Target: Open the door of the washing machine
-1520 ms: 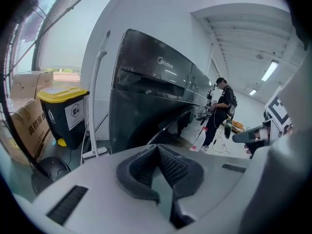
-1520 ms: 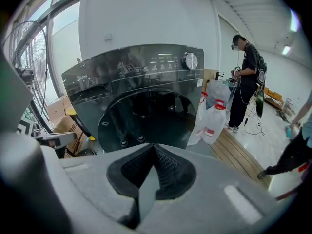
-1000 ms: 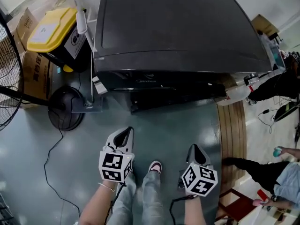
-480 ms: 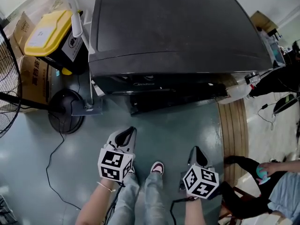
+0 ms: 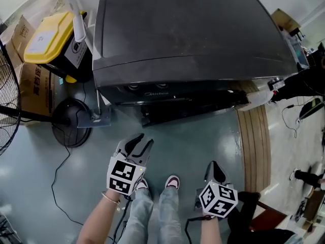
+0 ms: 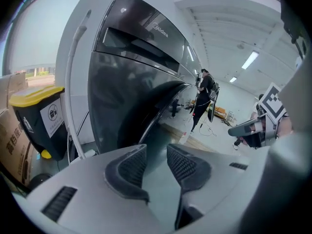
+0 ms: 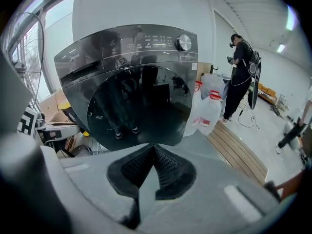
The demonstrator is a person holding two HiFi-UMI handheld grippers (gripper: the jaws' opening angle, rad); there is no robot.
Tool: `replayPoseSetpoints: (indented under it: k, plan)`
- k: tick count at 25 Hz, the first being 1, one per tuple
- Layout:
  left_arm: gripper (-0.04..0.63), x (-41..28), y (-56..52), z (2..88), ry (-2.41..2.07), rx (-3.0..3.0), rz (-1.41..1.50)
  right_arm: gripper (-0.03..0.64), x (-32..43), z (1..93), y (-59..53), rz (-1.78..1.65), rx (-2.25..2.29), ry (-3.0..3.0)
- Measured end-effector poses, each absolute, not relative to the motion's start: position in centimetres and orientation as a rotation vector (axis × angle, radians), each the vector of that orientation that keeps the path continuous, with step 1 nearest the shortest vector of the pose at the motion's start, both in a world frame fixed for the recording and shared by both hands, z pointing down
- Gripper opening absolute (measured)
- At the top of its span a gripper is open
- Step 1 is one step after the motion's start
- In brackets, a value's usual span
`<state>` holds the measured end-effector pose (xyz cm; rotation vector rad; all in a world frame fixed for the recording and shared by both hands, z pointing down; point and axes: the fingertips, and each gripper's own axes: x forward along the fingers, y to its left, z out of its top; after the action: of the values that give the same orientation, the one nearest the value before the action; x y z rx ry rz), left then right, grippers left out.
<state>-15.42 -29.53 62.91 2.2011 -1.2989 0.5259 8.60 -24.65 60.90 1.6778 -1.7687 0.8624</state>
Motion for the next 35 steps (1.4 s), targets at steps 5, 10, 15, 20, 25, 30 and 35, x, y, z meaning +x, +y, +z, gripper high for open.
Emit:
replayPoseSetpoints:
  k: [5, 10, 15, 20, 25, 30, 35]
  plan:
    - [0.172, -15.0, -30.4, 63.0, -1.236, 2.294, 0.598, 0.005, 8.8, 61.1, -24.3, 0.881, 1.698, -1.75]
    - [0.199, -14.9, -31.9, 63.6, -1.183, 2.371, 0.681, 0.005, 9.8, 61.3, -24.0, 0.895, 1.726, -1.716]
    - [0.199, -14.2, -33.5, 63.4, -1.13, 2.432, 0.663, 0.005, 10.9, 61.3, -23.8, 0.899, 1.748, -1.684]
    - [0.199, -13.5, -34.3, 63.6, -1.07, 2.5, 0.679, 0.005, 11.8, 61.4, -23.4, 0.911, 1.768, -1.652]
    - [0.199, -13.0, -34.8, 63.9, -1.01, 2.547, 0.724, 0.005, 12.8, 61.6, -23.2, 0.913, 1.781, -1.63]
    - [0.152, -13.0, -35.3, 64.3, -1.015, 2.542, 0.748, 0.005, 13.3, 61.9, -23.2, 0.92, 1.78, -1.624]
    - [0.126, -13.0, -35.3, 64.4, -1.048, 2.551, 0.76, 0.005, 13.6, 61.9, -23.3, 0.912, 1.773, -1.628]
